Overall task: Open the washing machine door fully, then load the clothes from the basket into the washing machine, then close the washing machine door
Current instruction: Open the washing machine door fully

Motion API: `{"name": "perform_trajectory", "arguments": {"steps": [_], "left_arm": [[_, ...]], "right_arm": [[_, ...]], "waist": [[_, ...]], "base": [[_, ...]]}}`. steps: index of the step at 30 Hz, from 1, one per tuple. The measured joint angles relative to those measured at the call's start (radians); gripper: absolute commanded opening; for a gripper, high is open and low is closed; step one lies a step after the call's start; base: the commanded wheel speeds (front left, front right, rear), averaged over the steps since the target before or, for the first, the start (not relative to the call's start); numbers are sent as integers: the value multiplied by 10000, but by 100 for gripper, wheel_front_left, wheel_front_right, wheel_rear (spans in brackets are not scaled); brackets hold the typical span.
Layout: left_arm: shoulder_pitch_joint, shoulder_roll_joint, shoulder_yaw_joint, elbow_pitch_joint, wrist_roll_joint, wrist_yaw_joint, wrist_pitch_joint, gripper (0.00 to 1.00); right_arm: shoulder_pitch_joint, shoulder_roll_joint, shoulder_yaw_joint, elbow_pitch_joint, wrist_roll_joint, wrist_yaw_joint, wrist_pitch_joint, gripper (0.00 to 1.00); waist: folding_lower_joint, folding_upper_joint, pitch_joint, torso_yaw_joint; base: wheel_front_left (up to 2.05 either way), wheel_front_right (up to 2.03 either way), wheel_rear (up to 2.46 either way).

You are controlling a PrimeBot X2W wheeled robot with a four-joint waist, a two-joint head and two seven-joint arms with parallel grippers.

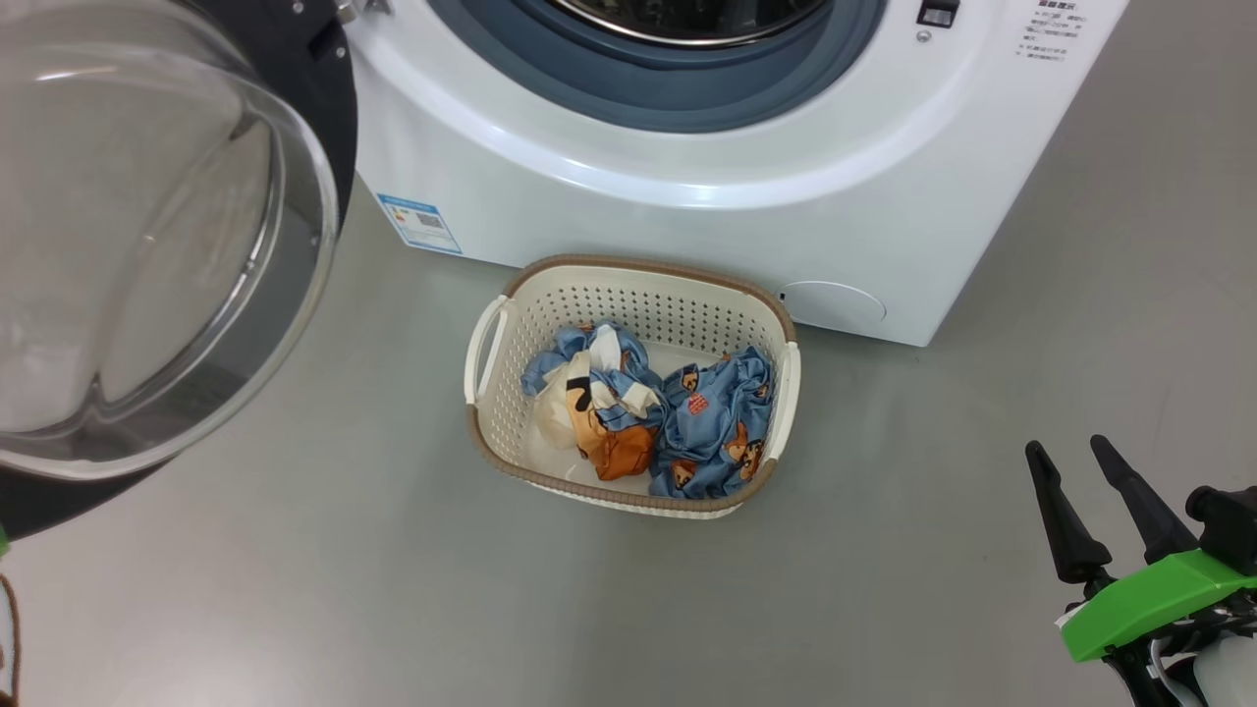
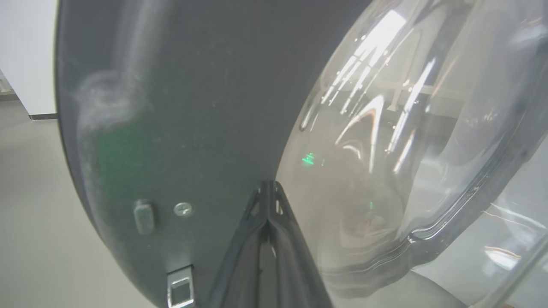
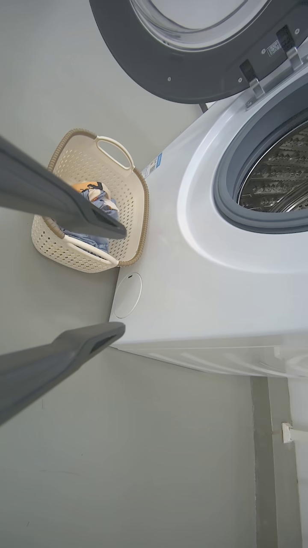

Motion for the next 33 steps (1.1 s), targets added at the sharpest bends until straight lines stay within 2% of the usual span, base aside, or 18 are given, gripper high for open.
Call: {"name": "perform_trajectory", "arguments": {"steps": [5,15,22,28,29,31,33], "left_arm": [[-106,73,291,238,171,-52,0,0],[-72,-4,767,497,644,-623,2,0],[674,-579,1239,-180,807,-1047,0,0],[1658,-1384,1292,-1174,1112,-1453,2,0],[1805,-1505,1281,-1344,1214,-1511,2,5],[2093,-1751,1181,-1722,1348,-1628,0,32],[2363,-1971,1020,-2057,1425,-1689,2,49]], "right_arm": [[-24,2,2,4,0,0,0,100],[-25,92,-23,50,0,0,2,100],[-4,232,-12,67,0,0,0,100],[150,297,-4,61,2,0,0,100],[201,313,2,63,2,0,2,100],[244,349,8,61,2,0,2,100],[268,364,15,46,6,0,2,100]], "waist": [[0,0,10,-93],[0,0,-231,-84],[0,0,-652,-95],[0,0,-1000,-112],[0,-1,-1056,-121],[0,0,-1155,-148],[0,0,-1247,-201]], "base": [[0,0,0],[0,0,0],[0,0,0],[0,0,0],[0,0,0],[0,0,0],[0,0,0]]}}
